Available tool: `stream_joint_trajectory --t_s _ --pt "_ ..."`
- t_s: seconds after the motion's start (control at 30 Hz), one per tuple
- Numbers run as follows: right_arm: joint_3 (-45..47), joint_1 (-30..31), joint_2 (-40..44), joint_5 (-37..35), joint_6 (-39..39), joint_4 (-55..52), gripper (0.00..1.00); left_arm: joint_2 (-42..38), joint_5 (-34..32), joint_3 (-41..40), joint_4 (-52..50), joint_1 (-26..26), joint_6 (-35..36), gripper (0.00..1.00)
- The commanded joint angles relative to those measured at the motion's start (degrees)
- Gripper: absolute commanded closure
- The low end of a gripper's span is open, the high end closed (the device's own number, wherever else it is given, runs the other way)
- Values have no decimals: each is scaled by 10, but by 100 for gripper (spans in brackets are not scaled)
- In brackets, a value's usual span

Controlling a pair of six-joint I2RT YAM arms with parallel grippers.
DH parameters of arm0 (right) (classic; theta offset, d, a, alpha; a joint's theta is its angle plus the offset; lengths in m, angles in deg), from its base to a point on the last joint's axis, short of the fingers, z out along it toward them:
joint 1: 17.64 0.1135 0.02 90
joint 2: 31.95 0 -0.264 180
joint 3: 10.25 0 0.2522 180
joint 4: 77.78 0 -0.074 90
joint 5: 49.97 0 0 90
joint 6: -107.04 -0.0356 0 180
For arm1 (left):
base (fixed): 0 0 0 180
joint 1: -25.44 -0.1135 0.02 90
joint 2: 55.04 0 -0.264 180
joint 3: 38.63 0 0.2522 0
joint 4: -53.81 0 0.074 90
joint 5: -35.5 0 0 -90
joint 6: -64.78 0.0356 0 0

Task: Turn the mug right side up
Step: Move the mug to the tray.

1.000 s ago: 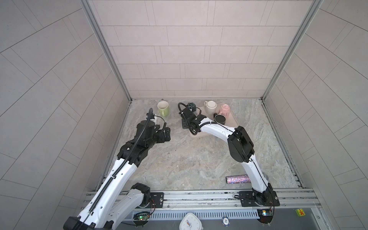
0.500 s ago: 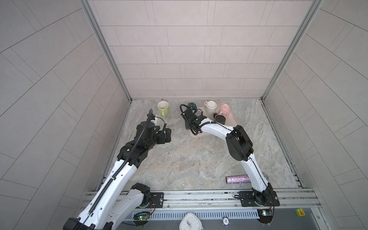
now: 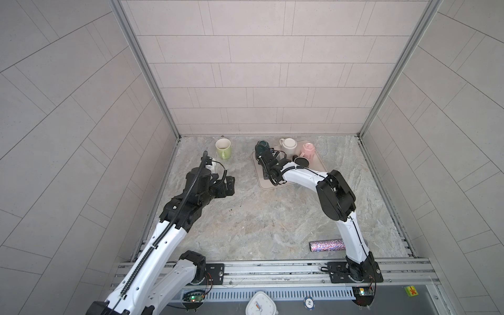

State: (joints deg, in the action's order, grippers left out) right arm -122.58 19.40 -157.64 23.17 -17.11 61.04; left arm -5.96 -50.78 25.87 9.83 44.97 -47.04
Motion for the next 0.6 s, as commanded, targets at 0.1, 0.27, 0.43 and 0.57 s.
stream_joint_trajectory --t_s 0.1,0.27,0.43,0.57 --pt "20 -8 57 5 -13 -9 42 -4 7 -7 11 3 -7 0" --pt "28 -16 58 8 0 18 42 -3 8 -8 12 3 -6 0" --pt "21 -31 53 8 -7 9 42 2 10 -7 12 3 -6 0" --pt "19 -33 53 0 8 7 42 2 11 -7 13 2 -6 0"
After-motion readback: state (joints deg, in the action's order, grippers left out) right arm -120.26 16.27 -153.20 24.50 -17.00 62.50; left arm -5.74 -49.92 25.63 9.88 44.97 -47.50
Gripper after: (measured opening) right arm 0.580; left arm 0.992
